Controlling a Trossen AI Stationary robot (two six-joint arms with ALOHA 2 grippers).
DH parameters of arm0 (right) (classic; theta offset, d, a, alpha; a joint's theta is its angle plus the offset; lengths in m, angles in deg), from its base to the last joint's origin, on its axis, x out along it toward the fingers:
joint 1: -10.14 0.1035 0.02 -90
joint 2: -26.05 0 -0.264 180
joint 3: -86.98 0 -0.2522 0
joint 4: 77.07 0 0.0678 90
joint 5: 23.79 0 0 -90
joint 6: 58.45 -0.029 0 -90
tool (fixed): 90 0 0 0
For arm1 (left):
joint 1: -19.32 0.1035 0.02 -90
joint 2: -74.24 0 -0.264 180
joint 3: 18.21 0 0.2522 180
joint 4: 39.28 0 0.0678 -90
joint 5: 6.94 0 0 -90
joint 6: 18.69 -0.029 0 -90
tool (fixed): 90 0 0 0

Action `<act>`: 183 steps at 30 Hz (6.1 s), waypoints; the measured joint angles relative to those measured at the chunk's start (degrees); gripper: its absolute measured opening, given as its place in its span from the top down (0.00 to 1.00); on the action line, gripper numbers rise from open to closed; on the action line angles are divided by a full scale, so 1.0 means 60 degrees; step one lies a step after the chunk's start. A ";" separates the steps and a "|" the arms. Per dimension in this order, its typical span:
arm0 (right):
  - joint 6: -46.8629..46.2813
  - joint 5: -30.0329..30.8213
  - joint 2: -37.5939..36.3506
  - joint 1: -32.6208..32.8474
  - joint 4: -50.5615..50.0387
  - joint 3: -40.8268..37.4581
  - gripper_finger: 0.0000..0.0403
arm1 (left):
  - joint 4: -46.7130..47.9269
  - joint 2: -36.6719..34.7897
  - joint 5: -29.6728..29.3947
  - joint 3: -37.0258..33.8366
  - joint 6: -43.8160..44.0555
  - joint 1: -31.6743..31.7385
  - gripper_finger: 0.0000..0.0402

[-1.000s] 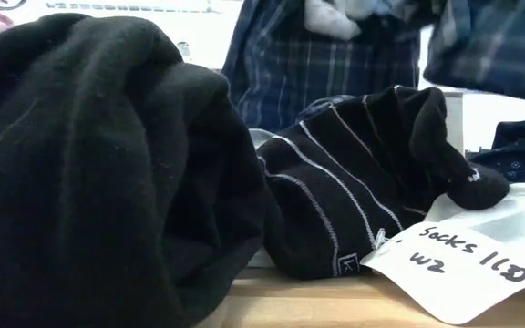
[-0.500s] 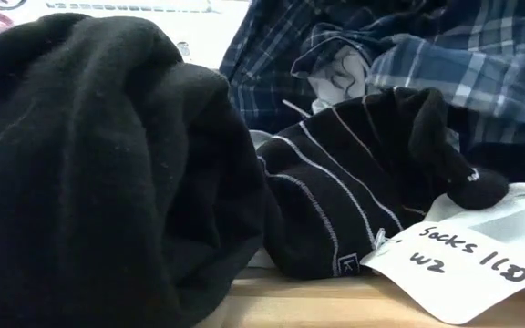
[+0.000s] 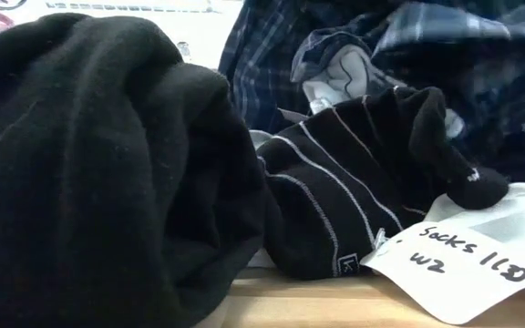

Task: Sort clothes
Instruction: Put the blue pants into the right white laundry bin

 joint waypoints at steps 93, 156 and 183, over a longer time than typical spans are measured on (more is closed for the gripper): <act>-0.2201 -0.4161 -0.0085 -0.6501 -0.5611 0.4331 0.35 | -0.0003 0.0000 -0.0001 0.0000 -0.0248 -0.0004 0.61; -0.7069 0.1631 -0.0053 -0.1624 0.6414 -0.6035 0.99 | -0.1206 0.0000 0.0180 0.0630 -0.0503 -0.0004 0.61; 0.0506 0.4199 -0.0067 -0.2165 0.1999 0.1293 1.00 | -0.3166 0.2762 -0.1829 0.0670 -0.0901 -0.0004 0.61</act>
